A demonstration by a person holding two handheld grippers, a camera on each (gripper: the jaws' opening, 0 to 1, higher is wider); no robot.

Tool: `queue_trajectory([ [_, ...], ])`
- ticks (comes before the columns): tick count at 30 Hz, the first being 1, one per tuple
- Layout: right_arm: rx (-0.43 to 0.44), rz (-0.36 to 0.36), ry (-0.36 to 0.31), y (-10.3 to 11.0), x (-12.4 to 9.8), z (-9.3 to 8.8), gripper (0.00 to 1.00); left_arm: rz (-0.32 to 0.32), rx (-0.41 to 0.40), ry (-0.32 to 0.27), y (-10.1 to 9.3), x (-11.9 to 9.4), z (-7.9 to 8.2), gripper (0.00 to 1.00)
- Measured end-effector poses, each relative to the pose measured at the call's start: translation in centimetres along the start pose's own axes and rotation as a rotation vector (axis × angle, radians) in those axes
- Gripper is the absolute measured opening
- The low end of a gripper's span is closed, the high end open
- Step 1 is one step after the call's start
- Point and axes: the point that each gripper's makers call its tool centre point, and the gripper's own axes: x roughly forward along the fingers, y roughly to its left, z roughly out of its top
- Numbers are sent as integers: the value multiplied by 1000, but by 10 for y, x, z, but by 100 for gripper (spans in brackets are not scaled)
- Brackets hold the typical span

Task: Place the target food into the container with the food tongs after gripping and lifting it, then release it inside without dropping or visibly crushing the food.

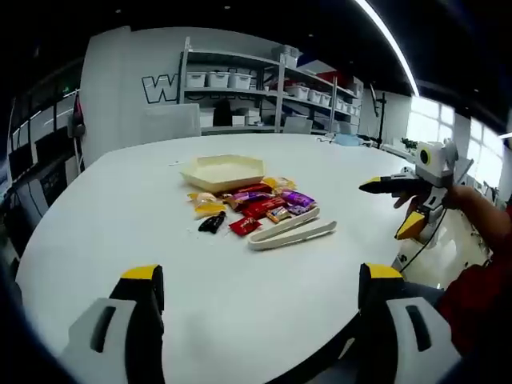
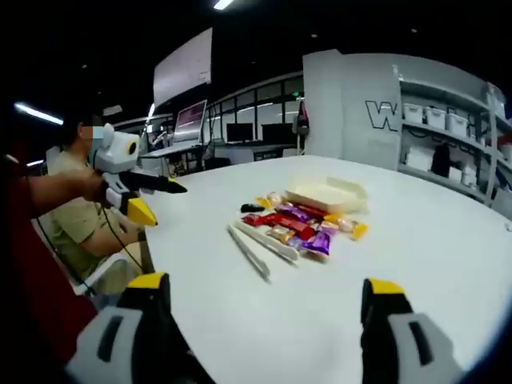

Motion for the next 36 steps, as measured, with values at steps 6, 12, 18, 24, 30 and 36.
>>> queue_trajectory([
  [6,-9,1,13,0,1,-3,99,-3,3,-2,-1,1,0,99],
  [12,-12,-4,17,-1,2,-3,99,0,-14,-11,2,1,0,99],
  [18,-8,-21,3,-6,1,1,99,2,-9,-11,3,1,-2,99],
  [24,-7,-26,9,-8,2,-1,99,4,-6,-3,3,0,-5,99],
  [30,7,-27,-7,-6,1,-2,99,1,-2,0,2,0,-6,99],
  [36,12,-28,0,-7,-1,-5,99,0,-6,-3,1,-1,-7,99],
])
